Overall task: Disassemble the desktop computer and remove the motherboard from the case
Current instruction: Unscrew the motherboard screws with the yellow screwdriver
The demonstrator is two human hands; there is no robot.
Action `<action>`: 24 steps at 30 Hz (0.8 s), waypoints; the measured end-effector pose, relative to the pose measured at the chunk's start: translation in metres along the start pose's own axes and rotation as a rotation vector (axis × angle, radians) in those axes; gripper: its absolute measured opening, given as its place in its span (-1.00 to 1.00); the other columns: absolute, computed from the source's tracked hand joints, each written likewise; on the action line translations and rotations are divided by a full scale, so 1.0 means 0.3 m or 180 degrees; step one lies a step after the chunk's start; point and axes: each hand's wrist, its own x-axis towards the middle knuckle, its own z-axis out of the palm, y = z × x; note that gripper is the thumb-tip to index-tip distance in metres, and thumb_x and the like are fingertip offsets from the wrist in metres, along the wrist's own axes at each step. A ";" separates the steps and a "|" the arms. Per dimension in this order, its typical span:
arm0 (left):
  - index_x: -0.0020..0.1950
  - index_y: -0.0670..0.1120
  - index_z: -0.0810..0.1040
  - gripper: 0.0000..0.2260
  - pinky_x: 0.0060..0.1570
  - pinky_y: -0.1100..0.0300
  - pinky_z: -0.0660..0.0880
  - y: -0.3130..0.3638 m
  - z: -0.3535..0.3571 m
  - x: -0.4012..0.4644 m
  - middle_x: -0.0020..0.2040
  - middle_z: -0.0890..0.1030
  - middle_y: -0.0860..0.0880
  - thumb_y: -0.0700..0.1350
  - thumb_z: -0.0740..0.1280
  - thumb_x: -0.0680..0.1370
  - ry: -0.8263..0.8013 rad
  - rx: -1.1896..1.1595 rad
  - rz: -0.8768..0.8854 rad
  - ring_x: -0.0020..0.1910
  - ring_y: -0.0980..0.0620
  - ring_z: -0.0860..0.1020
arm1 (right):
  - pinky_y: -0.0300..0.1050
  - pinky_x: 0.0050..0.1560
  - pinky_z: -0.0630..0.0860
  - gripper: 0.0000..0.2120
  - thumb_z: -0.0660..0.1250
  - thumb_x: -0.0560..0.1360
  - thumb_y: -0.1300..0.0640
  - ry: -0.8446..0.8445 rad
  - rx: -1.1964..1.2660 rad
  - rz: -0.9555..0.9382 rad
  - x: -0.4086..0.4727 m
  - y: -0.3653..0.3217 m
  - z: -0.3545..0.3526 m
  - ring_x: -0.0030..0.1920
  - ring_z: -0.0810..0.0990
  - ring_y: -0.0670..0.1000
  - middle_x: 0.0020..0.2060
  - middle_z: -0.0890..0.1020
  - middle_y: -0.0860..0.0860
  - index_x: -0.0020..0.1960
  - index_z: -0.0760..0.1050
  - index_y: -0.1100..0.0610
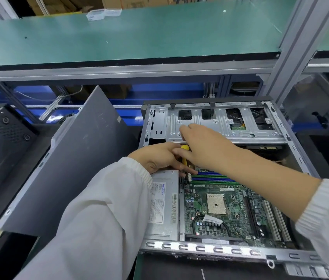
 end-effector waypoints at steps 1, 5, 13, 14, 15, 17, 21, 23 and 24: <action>0.14 -0.19 0.49 -0.66 0.13 0.03 0.53 0.001 0.000 -0.001 0.09 0.63 -0.19 -0.53 0.17 0.51 0.0038 -0.0017 -0.0022 0.13 -0.14 0.61 | -0.09 -0.28 0.30 -0.75 0.26 0.55 -0.04 0.0003 -0.0199 -0.0003 0.004 -0.005 0.003 -0.12 0.50 0.13 -0.18 0.40 0.08 0.04 0.37 0.14; 0.18 -0.21 0.47 -0.66 0.12 0.01 0.53 -0.003 0.002 0.004 0.09 0.62 -0.21 -0.54 0.17 0.51 0.0065 0.0027 -0.0041 0.13 -0.20 0.60 | -0.12 -0.32 0.30 -0.76 0.32 0.48 0.20 -0.0572 0.0368 -0.0324 0.005 0.007 0.008 -0.13 0.43 0.06 -0.07 0.37 0.02 0.12 0.38 0.08; 0.32 -0.33 0.37 -0.60 0.18 -0.04 0.48 -0.004 -0.005 0.010 0.30 0.46 -0.35 -0.56 0.13 0.52 0.0013 0.0060 -0.0051 0.21 -0.25 0.55 | -0.09 -0.24 0.35 -0.88 0.28 0.54 0.09 -0.0299 0.0067 -0.0222 0.010 0.004 -0.003 -0.08 0.50 0.12 -0.11 0.44 0.05 -0.05 0.35 0.07; 0.32 -0.29 0.37 -0.60 0.15 -0.01 0.51 -0.003 -0.004 0.010 0.30 0.47 -0.34 -0.55 0.13 0.52 0.0021 0.0034 -0.0036 0.20 -0.26 0.55 | -0.09 -0.21 0.35 -0.88 0.30 0.51 0.18 -0.0417 0.0238 -0.0288 0.010 0.008 -0.004 -0.05 0.49 0.09 -0.10 0.41 0.01 -0.01 0.37 0.05; 0.30 -0.25 0.38 -0.60 0.12 0.02 0.53 -0.003 -0.003 0.010 0.29 0.48 -0.33 -0.55 0.13 0.52 0.0019 0.0016 -0.0031 0.18 -0.25 0.57 | -0.10 -0.20 0.34 -0.82 0.31 0.49 0.21 -0.0520 0.0404 -0.0281 0.007 0.008 -0.010 -0.05 0.46 0.07 -0.10 0.37 -0.02 0.03 0.37 0.04; 0.25 -0.19 0.42 -0.62 0.10 0.05 0.54 -0.002 -0.003 0.011 0.27 0.51 -0.30 -0.53 0.15 0.53 -0.0020 0.0002 -0.0057 0.16 -0.20 0.59 | -0.09 -0.20 0.35 -0.76 0.34 0.48 0.11 -0.0467 0.0529 -0.0153 0.003 0.005 -0.016 -0.08 0.44 0.07 -0.10 0.34 -0.02 0.09 0.35 0.06; 0.28 -0.30 0.41 -0.64 0.13 0.02 0.53 -0.007 -0.006 0.014 0.22 0.55 -0.28 -0.52 0.19 0.51 0.0014 -0.0055 -0.0100 0.15 -0.19 0.60 | -0.10 -0.29 0.31 -0.78 0.28 0.54 -0.01 -0.0196 -0.0035 0.0024 0.003 -0.012 -0.008 -0.17 0.47 0.12 -0.13 0.46 0.08 0.02 0.36 0.13; 0.21 -0.22 0.46 -0.66 0.11 0.03 0.55 -0.008 -0.004 0.015 0.13 0.61 -0.20 -0.51 0.22 0.50 0.0063 -0.0105 -0.0051 0.11 -0.16 0.62 | -0.09 -0.23 0.34 -0.79 0.32 0.50 0.16 -0.0462 0.0164 -0.0111 0.003 -0.010 -0.008 -0.09 0.47 0.09 -0.08 0.43 0.05 0.09 0.37 0.14; 0.15 -0.17 0.48 -0.67 0.07 0.05 0.57 -0.008 -0.002 0.016 0.07 0.62 -0.15 -0.51 0.24 0.50 0.0069 -0.0108 -0.0032 0.09 -0.14 0.63 | -0.08 -0.18 0.37 -0.72 0.36 0.45 0.21 -0.0615 0.0313 -0.0134 -0.001 -0.009 -0.014 -0.06 0.45 0.07 -0.06 0.40 0.03 0.12 0.36 0.13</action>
